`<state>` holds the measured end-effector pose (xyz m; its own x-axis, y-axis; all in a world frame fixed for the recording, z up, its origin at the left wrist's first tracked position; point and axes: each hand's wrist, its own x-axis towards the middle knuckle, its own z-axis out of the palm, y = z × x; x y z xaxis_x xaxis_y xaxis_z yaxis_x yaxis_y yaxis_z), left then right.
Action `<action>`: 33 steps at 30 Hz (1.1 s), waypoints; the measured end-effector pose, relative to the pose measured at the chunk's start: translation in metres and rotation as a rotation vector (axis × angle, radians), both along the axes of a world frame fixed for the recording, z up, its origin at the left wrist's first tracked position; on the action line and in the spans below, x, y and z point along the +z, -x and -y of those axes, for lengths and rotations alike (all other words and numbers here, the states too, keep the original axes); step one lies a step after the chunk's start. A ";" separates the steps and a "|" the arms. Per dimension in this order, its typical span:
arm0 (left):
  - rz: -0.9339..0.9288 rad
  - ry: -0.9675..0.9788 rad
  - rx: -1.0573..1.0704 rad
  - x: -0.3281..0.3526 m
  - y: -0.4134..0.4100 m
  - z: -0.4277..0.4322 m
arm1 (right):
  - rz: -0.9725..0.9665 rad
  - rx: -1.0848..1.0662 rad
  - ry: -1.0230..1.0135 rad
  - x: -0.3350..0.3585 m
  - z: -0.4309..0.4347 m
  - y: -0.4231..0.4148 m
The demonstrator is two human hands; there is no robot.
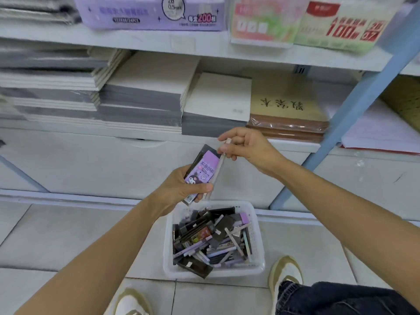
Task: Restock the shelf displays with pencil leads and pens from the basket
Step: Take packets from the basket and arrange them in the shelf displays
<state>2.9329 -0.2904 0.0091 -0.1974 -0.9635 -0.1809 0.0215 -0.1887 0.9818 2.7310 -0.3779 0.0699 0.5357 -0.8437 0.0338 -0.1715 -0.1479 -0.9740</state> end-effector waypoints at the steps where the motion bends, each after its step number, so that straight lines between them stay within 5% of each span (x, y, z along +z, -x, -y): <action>1: 0.012 0.030 0.012 0.015 -0.002 0.000 | 0.002 0.000 0.032 0.017 -0.002 -0.001; 15: -0.159 0.531 0.210 0.246 -0.001 0.033 | 0.348 -0.257 0.811 0.287 0.005 0.033; 25: 0.035 0.712 0.223 0.289 0.019 0.068 | -0.073 -0.493 0.912 0.308 0.073 0.025; 33: 0.057 0.767 0.166 0.290 0.025 0.083 | -0.327 -0.393 0.937 0.294 0.100 0.006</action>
<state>2.9079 -0.3737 0.2989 -0.0504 -0.8395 0.5410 -0.0643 0.5433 0.8371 2.7246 -0.4776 0.3636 0.3324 -0.6715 0.6623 -0.6022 -0.6915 -0.3990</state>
